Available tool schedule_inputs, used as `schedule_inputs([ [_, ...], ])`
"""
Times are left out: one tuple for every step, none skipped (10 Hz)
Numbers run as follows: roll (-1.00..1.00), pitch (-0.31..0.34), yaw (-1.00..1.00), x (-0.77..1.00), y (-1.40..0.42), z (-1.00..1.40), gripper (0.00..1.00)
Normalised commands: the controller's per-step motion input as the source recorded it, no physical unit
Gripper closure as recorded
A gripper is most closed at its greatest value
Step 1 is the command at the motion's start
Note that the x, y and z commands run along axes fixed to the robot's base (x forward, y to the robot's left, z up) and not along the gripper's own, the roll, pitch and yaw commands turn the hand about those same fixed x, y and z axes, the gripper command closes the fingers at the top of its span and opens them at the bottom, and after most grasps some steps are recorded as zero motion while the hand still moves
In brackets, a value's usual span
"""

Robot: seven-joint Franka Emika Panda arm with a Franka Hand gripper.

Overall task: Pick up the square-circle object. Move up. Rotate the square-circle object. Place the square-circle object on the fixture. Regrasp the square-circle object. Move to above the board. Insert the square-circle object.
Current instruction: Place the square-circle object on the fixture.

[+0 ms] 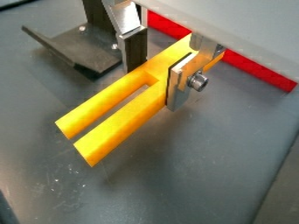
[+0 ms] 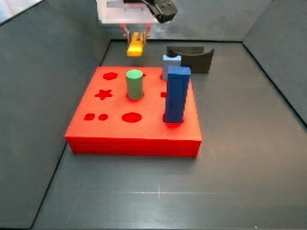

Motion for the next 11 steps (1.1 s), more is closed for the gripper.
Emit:
schedule_inputs([
  [0.0, 0.0, 0.0, 0.0, 0.0, 1.0, 1.0],
  [0.0, 0.01, 0.0, 0.0, 0.0, 1.0, 1.0],
  [0.01, 0.03, 0.0, -0.01, 0.0, 1.0, 1.0],
  [0.02, 0.045, 0.0, -0.02, 0.0, 1.0, 1.0],
  [0.05, 0.062, -0.01, -0.02, 0.0, 1.0, 1.0],
  [0.07, 0.07, -0.01, -0.02, 0.01, 1.0, 1.0],
  [0.08, 0.076, -0.01, -0.02, 0.01, 1.0, 1.0],
  [0.11, 0.088, 0.0, -0.03, 0.0, 1.0, 1.0],
  [0.12, 0.092, 0.01, -0.03, 0.0, 1.0, 1.0],
  [0.13, 0.099, 0.02, -0.03, 0.0, 1.0, 1.0],
  [0.14, 0.101, 0.02, -0.03, -0.01, 0.91, 1.0],
])
